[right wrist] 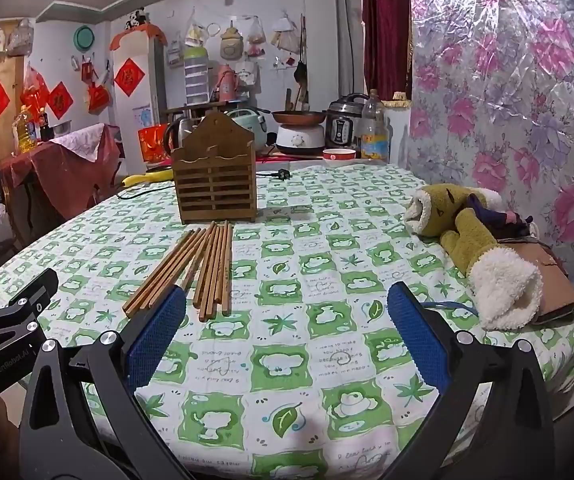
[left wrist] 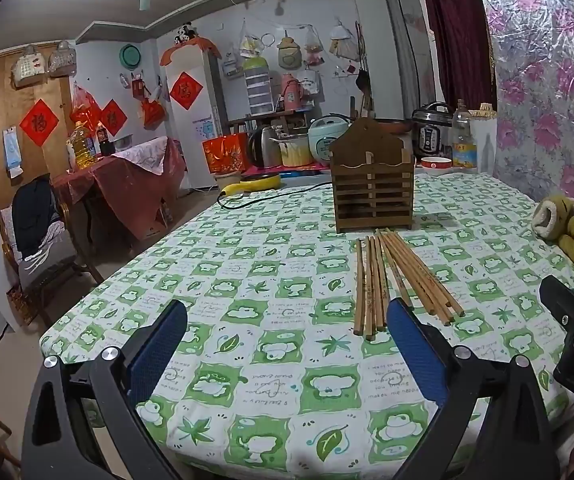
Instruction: Organize utensils
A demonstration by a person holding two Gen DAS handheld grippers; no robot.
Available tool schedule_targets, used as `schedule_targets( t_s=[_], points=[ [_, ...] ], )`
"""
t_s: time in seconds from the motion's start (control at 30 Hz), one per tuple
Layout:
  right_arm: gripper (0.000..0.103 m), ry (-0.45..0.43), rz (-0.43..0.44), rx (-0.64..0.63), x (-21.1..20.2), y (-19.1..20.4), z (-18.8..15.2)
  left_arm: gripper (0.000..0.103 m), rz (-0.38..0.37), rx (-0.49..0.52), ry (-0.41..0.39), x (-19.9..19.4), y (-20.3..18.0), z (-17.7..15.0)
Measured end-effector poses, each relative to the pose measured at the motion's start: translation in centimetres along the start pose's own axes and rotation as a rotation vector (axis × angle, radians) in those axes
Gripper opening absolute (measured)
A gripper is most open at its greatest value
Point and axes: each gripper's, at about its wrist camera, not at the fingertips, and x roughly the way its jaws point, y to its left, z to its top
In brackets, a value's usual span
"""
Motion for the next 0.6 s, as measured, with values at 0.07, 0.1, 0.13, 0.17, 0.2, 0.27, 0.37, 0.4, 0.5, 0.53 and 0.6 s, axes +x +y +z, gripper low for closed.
schedule_targets(
  t_s=[0.07, 0.1, 0.13, 0.17, 0.2, 0.27, 0.37, 0.4, 0.5, 0.53, 0.6],
  points=[
    [0.097, -0.002, 0.0, 0.0, -0.01, 0.01, -0.02, 0.097, 0.001, -0.001, -0.001, 0.03, -0.07, 0.1],
    [0.097, -0.003, 0.0, 0.0, -0.02, 0.01, -0.02, 0.097, 0.002, -0.002, -0.002, 0.02, -0.05, 0.06],
    [0.097, -0.003, 0.0, 0.0, -0.02, 0.04, -0.02, 0.097, 0.0, -0.003, 0.001, -0.11, 0.11, 0.21],
    [0.097, -0.004, 0.0, -0.002, 0.04, 0.1, -0.08, 0.097, 0.001, -0.003, -0.001, -0.1, 0.11, 0.16],
    [0.097, -0.005, 0.001, -0.003, 0.11, 0.07, -0.07, 0.097, 0.003, -0.004, -0.002, -0.08, 0.11, 0.12],
    [0.097, -0.004, 0.0, -0.003, 0.09, 0.08, -0.05, 0.097, 0.004, -0.004, -0.004, 0.0, 0.1, 0.02],
    [0.097, -0.004, -0.001, -0.002, 0.09, 0.1, -0.07, 0.097, 0.007, -0.001, -0.009, -0.3, -0.08, 0.35],
    [0.097, -0.004, -0.001, -0.002, 0.09, 0.1, -0.07, 0.097, 0.007, -0.002, -0.009, -0.31, -0.09, 0.37],
    [0.097, -0.005, -0.001, -0.003, 0.08, 0.1, -0.06, 0.097, 0.007, 0.0, -0.009, -0.3, -0.12, 0.3],
    [0.097, -0.005, -0.001, -0.002, 0.07, 0.11, -0.08, 0.097, 0.007, 0.0, -0.01, -0.3, -0.12, 0.31],
    [0.097, -0.005, -0.001, -0.003, 0.1, 0.11, -0.08, 0.097, 0.008, 0.003, -0.009, -0.38, -0.02, 0.38]
  ],
)
